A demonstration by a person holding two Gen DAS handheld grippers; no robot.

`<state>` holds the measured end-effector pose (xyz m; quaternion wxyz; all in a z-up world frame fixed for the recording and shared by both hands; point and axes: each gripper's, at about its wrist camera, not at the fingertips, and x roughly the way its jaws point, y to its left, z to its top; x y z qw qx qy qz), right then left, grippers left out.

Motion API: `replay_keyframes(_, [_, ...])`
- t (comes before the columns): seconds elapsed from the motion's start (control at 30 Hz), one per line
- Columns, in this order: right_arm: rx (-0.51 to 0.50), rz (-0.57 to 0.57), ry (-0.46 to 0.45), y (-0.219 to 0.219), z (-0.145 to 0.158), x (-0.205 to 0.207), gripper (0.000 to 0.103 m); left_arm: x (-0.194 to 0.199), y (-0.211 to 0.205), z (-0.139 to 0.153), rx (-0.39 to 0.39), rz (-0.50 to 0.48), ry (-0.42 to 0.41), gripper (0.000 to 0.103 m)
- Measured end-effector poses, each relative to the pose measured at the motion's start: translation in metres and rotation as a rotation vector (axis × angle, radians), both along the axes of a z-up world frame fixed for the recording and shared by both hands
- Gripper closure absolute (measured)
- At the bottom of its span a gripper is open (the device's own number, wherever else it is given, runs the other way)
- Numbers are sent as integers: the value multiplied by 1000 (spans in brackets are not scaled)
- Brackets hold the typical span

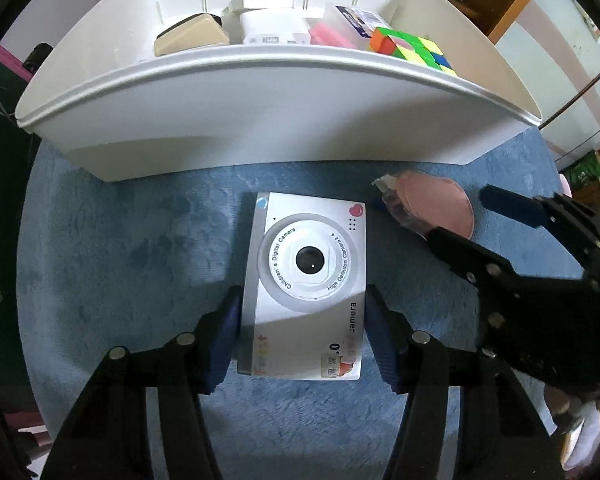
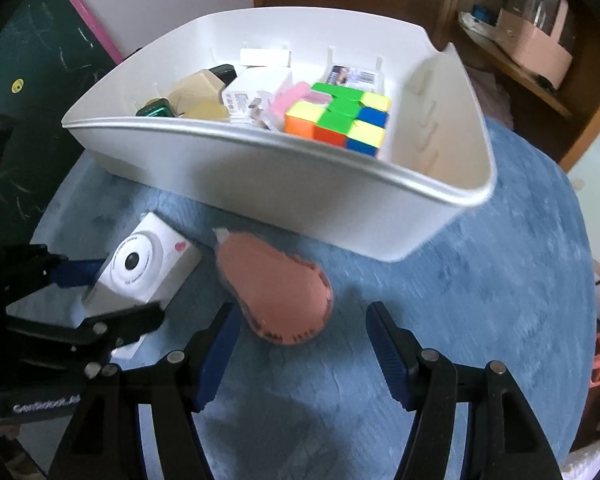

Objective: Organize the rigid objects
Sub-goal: 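Grasp the white printed box with the left gripper while the right gripper grasps the pink pouch, then carry the white box and pink pouch into the bin and open both grippers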

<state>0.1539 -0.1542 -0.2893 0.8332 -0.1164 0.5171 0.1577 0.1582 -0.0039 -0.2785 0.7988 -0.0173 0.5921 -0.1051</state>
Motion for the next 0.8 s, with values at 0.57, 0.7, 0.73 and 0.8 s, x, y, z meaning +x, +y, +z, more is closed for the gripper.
replay_keyframes(0.57, [-21, 44, -9, 18, 4, -22, 50, -12, 24, 33, 20, 42, -61, 41])
replay_keyframes(0.7, [20, 20, -38, 17, 28, -45, 50, -17, 8, 57, 18, 45, -87, 41])
replay_keyframes(0.73, [31, 10, -51, 15, 38, -53, 50, -15, 8, 64, 18, 45, -95, 41])
replay_keyframes(0.8, [43, -5, -71, 11, 52, -63, 50, -13, 8, 74, 18, 44, -111, 41])
